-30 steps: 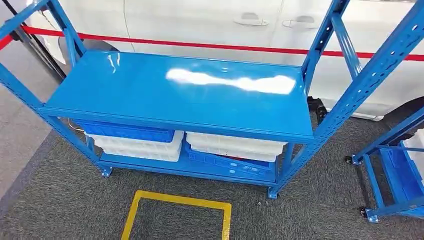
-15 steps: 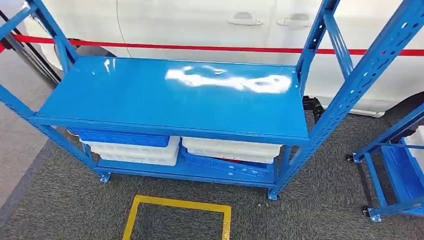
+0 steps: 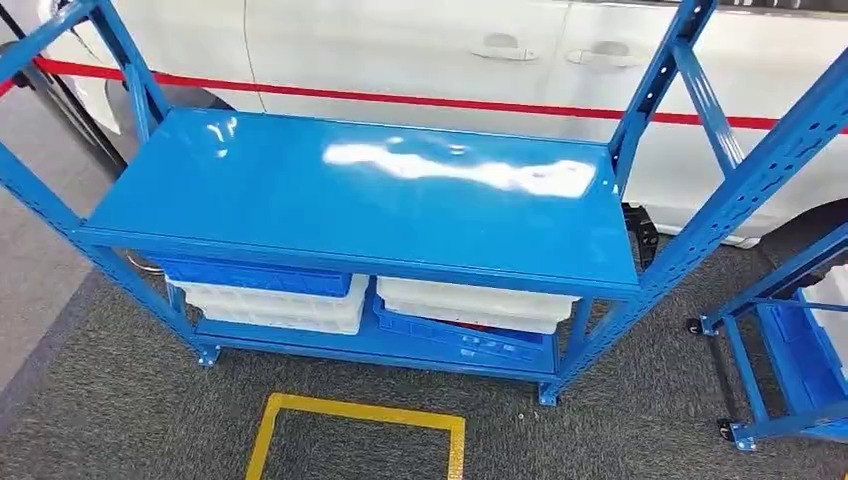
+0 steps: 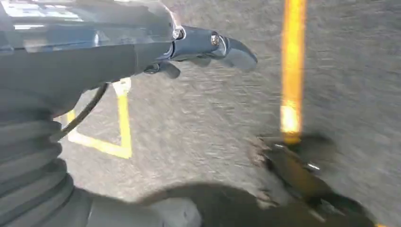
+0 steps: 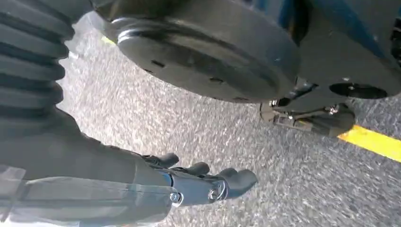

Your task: Take the parts from the cabinet and place them on the table.

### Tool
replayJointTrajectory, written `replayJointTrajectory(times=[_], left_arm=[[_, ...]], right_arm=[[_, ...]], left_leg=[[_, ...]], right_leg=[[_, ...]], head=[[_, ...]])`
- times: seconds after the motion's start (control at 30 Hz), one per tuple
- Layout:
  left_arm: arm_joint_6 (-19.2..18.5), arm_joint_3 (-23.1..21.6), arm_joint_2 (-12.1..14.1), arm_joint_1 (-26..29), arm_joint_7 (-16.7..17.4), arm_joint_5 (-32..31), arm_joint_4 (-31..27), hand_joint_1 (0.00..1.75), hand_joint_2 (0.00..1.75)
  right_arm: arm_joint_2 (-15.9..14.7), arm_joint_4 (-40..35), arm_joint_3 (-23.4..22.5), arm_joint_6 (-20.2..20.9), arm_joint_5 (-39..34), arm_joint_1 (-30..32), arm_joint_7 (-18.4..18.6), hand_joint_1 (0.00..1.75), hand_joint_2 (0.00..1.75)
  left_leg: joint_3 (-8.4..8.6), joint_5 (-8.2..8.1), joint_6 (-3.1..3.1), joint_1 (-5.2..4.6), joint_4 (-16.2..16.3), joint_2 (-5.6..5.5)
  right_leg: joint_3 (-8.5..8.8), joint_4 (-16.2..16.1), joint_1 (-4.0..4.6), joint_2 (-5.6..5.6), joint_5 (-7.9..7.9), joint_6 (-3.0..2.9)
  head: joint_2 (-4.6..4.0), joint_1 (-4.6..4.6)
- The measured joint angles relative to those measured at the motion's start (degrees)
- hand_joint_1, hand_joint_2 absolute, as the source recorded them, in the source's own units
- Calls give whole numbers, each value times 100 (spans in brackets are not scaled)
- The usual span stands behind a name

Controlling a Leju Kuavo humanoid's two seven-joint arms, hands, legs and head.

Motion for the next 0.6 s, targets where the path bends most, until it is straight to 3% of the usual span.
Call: replayJointTrajectory(times=[0.23,0.37,0.6], left_arm=[[-55,-931,138,256,175,1137,-146,0,175],[-107,-1435,223,342,276,1791,-243,0,175],[-149,-2386,367,527,457,2959,-431,0,175]], right_arm=[[-103,-157,57,103,-369,168,-76,0,175],[-157,-249,79,179,-576,268,-127,0,175],[-260,-420,129,284,-958,450,-227,0,175]], left_leg=[[-4,-9,41,-15,1,-1],[-2,-16,53,-32,2,-1],[2,-16,53,-30,-2,-1]], right_leg=[[16,-38,-12,-6,13,41],[15,-43,-35,-5,10,160],[13,-42,-33,-6,4,173]], head=[[0,-2],[0,-6],[0,-4]])
